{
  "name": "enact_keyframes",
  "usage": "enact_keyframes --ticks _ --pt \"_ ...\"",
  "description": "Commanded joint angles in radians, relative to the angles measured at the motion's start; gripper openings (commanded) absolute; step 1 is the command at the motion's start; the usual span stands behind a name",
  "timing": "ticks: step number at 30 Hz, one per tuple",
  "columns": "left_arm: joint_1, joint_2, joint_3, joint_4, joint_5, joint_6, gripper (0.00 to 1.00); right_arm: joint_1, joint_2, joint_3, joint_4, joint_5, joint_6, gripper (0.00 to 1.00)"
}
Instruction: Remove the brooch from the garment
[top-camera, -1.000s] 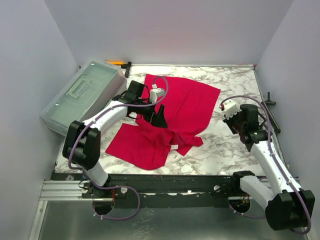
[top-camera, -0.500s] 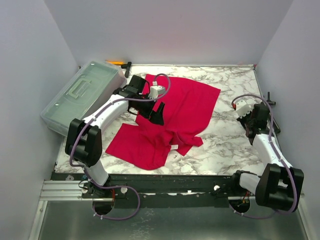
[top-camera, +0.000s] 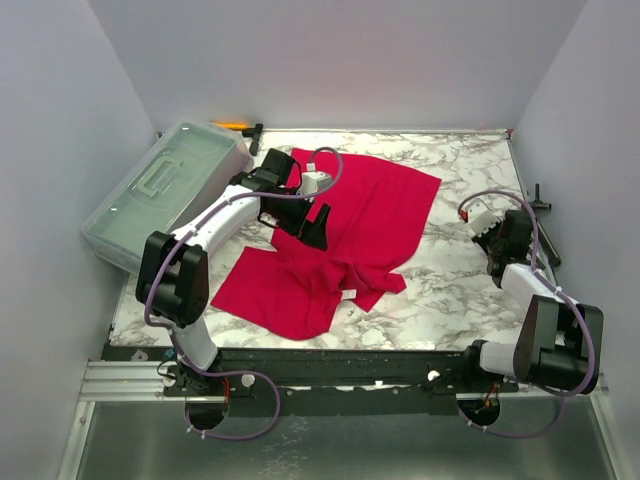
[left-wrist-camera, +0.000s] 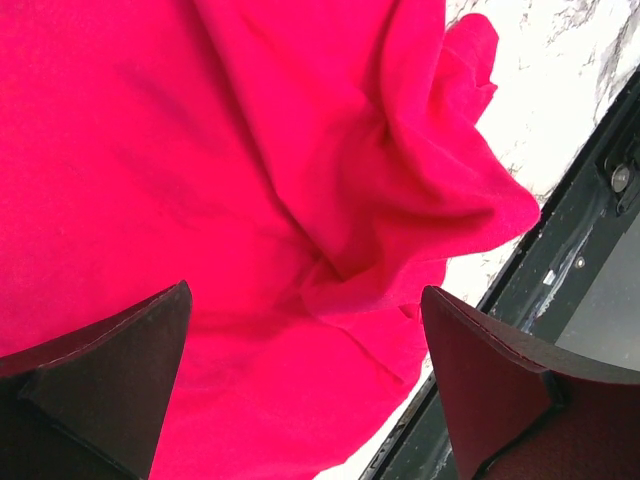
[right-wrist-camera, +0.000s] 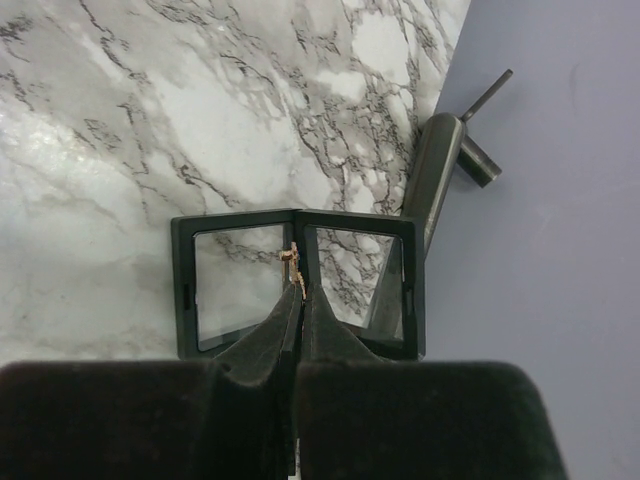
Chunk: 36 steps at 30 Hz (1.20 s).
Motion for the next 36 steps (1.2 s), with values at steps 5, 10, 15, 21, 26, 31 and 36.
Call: enact_keyframes --ticks 5,10,15,21,26,31,36 --pt "0.001 0.019 0.031 -0.020 -0.022 0.005 0.99 -0.031 0.070 -0.015 0.131 -0.016 -0.042 0.01" --pt "0.000 0.033 0.035 -0.021 -0.014 0.002 0.99 -0.046 0.105 -0.010 0.140 -0.026 -0.045 0.01" --pt "0.001 0.047 0.046 -0.021 -0.007 0.000 0.99 -0.053 0.111 -0.012 0.143 -0.033 -0.046 0.01" --pt "0.000 0.058 0.054 -0.022 -0.004 -0.001 0.99 -0.057 0.125 -0.014 0.136 -0.035 -0.054 0.01" --pt "0.001 0.059 0.052 -0.022 -0.004 0.004 0.99 -0.060 0.128 -0.017 0.132 -0.034 -0.057 0.01" --pt "0.001 0.065 0.054 -0.022 -0.004 0.006 0.99 -0.061 0.125 -0.021 0.119 -0.036 -0.056 0.00" --pt "0.001 0.066 0.053 -0.022 -0.002 0.008 0.99 -0.062 0.139 -0.015 0.097 -0.036 -0.060 0.10"
